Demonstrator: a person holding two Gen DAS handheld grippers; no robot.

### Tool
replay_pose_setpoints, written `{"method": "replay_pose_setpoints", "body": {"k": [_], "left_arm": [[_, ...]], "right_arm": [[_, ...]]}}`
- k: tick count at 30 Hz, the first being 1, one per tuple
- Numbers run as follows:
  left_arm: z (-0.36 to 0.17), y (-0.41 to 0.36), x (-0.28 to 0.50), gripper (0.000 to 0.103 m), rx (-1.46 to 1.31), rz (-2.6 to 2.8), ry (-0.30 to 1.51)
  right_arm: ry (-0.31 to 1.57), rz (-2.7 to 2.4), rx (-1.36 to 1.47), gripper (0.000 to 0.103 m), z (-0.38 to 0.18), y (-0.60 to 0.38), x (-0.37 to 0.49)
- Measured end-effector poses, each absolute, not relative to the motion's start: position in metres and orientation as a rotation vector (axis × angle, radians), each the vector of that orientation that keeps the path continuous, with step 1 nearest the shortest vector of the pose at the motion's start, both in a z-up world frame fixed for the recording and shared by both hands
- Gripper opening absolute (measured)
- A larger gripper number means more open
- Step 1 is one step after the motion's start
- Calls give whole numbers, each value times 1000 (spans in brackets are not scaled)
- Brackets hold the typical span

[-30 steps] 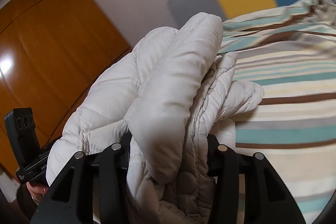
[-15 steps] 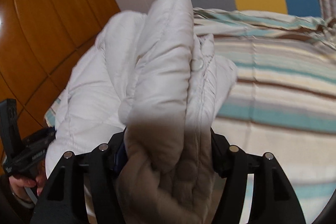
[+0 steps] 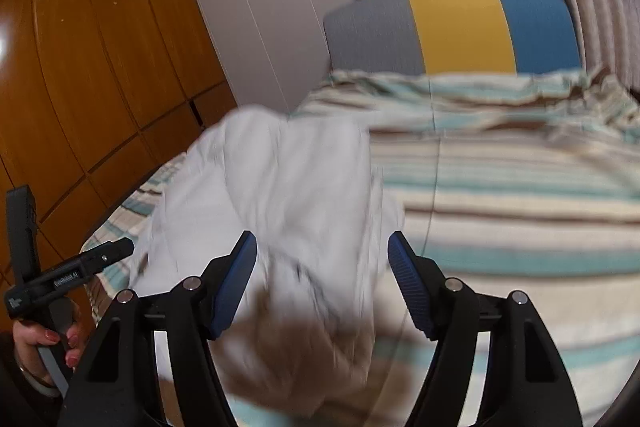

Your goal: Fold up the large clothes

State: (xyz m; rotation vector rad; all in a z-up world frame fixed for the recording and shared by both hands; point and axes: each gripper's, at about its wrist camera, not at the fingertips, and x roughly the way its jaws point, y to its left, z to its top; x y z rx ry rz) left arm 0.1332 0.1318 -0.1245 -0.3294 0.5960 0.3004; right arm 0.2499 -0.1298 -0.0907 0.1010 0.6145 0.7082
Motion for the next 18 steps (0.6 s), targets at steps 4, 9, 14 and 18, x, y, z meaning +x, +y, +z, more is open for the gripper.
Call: {"method": "replay_pose_setpoints", "body": {"k": [4, 9, 14, 18], "left_arm": [[-95, 126, 176, 87, -312, 284, 602], [-91, 112, 251, 81, -149, 344, 698], [-119, 113, 298, 80, -57, 378, 765], [-139, 110, 312, 82, 2, 352, 764]], "right_arm": [[602, 708, 44, 56, -70, -98, 277], [664, 695, -44, 48, -78, -40, 310], [731, 641, -60, 47, -111, -12, 351], [766, 599, -50, 47, -143, -20, 367]]}}
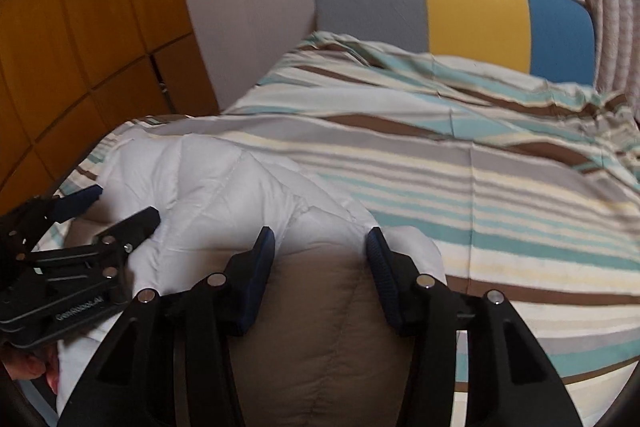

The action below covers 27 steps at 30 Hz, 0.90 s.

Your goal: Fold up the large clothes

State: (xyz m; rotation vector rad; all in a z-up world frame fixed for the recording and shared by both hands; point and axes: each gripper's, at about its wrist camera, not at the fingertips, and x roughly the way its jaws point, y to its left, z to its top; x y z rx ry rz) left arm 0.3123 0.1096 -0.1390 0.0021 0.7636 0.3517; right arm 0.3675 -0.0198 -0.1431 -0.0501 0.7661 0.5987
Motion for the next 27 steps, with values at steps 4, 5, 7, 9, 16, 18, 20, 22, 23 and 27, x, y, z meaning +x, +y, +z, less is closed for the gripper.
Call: {"method": "replay_pose_setpoints", "body": {"k": [4, 5, 7, 9, 16, 18, 20, 22, 23, 27], "left_arm": [[-158, 121, 321, 84, -55, 316, 768], [-163, 126, 323, 86, -82, 307, 766], [-170, 133, 323, 87, -111, 295, 760], [-176, 137, 325, 87, -128, 287, 760], [-183, 135, 333, 87, -117, 313, 774], [-181, 133, 330, 87, -108, 322, 765], [-176, 126, 322, 87, -88, 340, 756], [-167, 117, 307, 87, -85, 346, 747], [-163, 116, 300, 89, -97, 344, 741], [-148, 102, 258, 96, -191, 327, 699]], "right_arm": [[819, 589, -17, 47, -159, -22, 378], [825, 588, -20, 47, -160, -21, 379], [820, 575, -35, 47, -162, -17, 376], [800, 553, -64, 47, -165, -10, 374], [806, 541, -95, 47, -179, 1, 386], [794, 541, -98, 47, -179, 1, 384], [777, 540, -110, 48, -179, 1, 381], [759, 543, -117, 49, -178, -1, 378], [757, 547, -111, 49, -178, -2, 377], [733, 551, -86, 50, -173, -11, 370]]}}
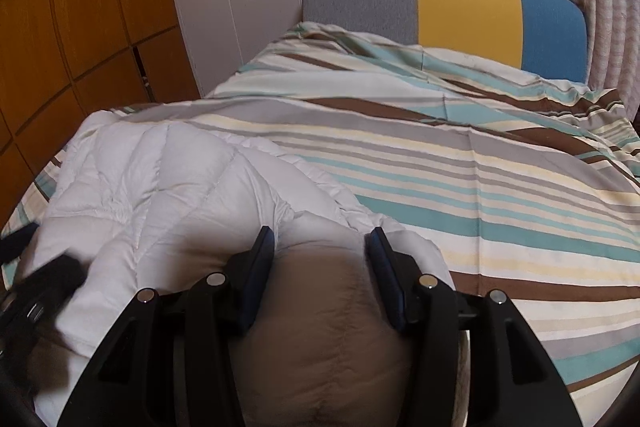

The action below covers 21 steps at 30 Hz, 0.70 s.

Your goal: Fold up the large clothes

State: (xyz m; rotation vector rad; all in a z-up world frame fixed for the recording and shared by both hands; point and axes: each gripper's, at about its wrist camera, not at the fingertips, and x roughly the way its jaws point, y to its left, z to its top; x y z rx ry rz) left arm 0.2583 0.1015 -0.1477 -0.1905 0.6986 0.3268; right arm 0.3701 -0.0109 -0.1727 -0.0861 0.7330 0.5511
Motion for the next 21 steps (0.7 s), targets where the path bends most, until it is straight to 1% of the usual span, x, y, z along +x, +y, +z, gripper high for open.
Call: {"method": "replay_pose_setpoints", "body": {"k": [4, 9, 16, 18, 19, 21], "left_arm": [[-156, 88, 235, 100, -143, 372, 652], [-178, 88, 237, 100, -103, 362, 614], [-177, 87, 234, 100, -106, 356, 620], [-171, 85, 226, 100, -112, 362, 624], [-169, 85, 221, 100, -123, 367, 624], [-164, 84, 208, 100, -160, 380, 631]], "right_arm": [[679, 540, -43, 61, -159, -31, 346], [612, 525, -107, 60, -161, -33, 321], [643, 527, -118, 61, -162, -33, 320], [655, 525, -104, 66, -157, -38, 313], [663, 525, -94, 70, -156, -42, 310], [682, 530, -71, 73, -152, -48, 302]]}}
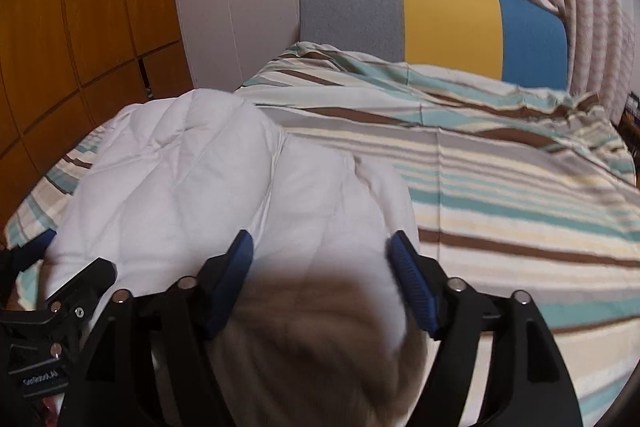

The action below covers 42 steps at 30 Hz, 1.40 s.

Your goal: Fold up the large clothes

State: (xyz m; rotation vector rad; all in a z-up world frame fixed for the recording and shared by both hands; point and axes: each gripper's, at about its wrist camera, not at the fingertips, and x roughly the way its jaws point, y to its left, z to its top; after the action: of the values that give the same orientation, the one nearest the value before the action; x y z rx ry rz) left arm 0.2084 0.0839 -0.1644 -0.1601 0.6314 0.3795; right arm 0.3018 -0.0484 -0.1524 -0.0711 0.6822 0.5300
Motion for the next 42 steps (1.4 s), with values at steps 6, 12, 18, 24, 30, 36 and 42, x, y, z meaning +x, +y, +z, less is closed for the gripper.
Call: {"method": "replay_pose_setpoints", "body": {"k": [6, 12, 18, 24, 30, 36, 42], "left_arm": [[-157, 80, 164, 100, -229, 395, 605], [-157, 72, 131, 100, -224, 413, 612], [-157, 60, 104, 100, -197, 428, 627], [-156, 53, 80, 100, -197, 469, 631], [-148, 46, 56, 100, -197, 506, 604], [-134, 40, 34, 100, -208, 512, 565], [-125, 27, 18, 100, -191, 502, 537]], "right_arm": [[703, 556, -42, 84, -141, -67, 272], [704, 573, -52, 86, -135, -78, 239], [713, 603, -48, 89, -132, -89, 210], [717, 641, -65, 90, -133, -96, 179], [705, 659, -58, 93, -129, -110, 149], [702, 664, -39, 95, -124, -126, 128], [668, 664, -23, 96, -113, -142, 109]]}}
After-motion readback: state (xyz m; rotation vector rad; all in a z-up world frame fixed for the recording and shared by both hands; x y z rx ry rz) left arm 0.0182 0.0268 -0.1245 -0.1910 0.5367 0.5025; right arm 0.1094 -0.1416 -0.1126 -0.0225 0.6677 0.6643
